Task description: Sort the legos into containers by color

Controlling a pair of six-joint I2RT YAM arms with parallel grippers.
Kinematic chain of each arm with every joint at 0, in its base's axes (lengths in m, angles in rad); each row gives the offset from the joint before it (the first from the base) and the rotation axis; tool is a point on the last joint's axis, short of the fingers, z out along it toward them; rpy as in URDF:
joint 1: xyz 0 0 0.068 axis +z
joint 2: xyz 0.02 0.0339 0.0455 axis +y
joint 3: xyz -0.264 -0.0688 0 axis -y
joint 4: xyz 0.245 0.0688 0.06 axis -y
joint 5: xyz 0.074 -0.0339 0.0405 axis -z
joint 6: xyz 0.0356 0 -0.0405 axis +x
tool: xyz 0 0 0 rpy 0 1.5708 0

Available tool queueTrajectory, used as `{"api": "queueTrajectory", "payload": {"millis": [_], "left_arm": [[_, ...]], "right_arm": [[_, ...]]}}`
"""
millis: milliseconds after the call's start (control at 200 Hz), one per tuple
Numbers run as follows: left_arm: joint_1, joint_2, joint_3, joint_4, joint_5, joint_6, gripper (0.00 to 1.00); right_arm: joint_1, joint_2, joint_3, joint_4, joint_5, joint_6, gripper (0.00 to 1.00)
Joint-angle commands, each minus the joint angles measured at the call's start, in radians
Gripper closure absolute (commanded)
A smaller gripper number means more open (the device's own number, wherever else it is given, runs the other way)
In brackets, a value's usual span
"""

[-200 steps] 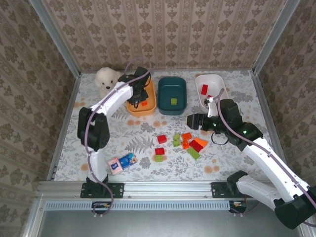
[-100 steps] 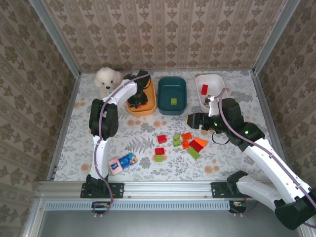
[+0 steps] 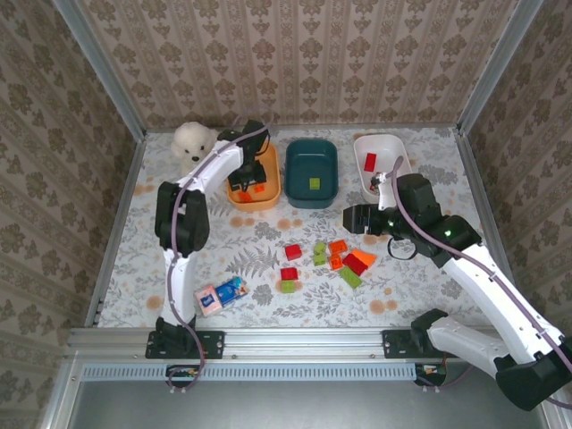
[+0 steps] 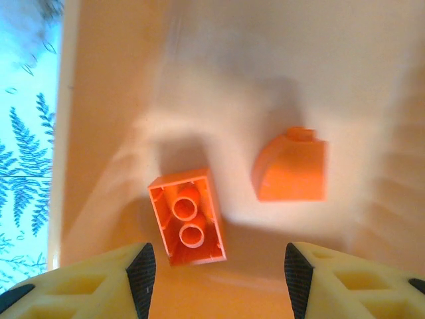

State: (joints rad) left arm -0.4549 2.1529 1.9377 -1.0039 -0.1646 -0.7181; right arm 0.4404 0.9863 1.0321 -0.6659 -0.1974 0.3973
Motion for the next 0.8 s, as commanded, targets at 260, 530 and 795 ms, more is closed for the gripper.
{"api": "queueTrajectory", "payload": {"millis": [260, 530, 795], "left_arm": [[-0.142, -0.501, -0.369, 0.227, 0.034, 0.053, 0.39], [-0.234, -0.863, -0.819, 0.425, 0.226, 0.07, 0.35], [-0.29, -1.079, -0.978, 0.417, 0.203, 0.062, 0.34]], "right_arm": [[0.219, 0.099, -0.047, -0.328, 0.162, 0.115, 0.32], [0.235, 0.202, -0.239, -0.25, 0.127, 0.243, 0.13], [0.229, 0.421, -0.236, -0.116, 0.154, 0.213, 0.12]]}}
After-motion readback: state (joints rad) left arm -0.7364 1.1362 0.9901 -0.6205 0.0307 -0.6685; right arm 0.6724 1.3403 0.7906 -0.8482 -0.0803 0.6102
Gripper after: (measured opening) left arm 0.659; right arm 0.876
